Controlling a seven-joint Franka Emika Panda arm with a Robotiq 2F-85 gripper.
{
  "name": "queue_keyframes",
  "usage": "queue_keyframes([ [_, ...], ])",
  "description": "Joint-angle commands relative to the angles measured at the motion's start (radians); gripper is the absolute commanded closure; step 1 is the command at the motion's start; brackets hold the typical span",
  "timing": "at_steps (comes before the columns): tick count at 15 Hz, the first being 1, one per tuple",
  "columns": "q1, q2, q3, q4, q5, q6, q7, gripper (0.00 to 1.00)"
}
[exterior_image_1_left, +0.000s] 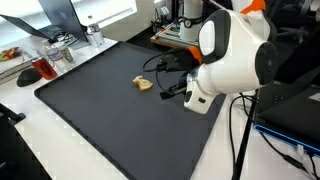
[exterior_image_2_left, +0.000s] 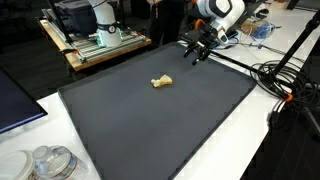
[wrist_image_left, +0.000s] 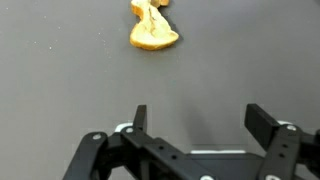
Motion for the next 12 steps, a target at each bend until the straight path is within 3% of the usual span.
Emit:
queue_keyframes([
  [1, -0.002, 0.047, -0.001, 0.084, -0.003, -0.035, -0.013, 0.0],
  [6, -0.078, -0.05, 0.014, -0.035, 0.024, 0.058, -0.027, 0.0],
  [12, -0.204, -0.241, 0.024, -0.31, 0.055, 0.307, -0.042, 0.0],
])
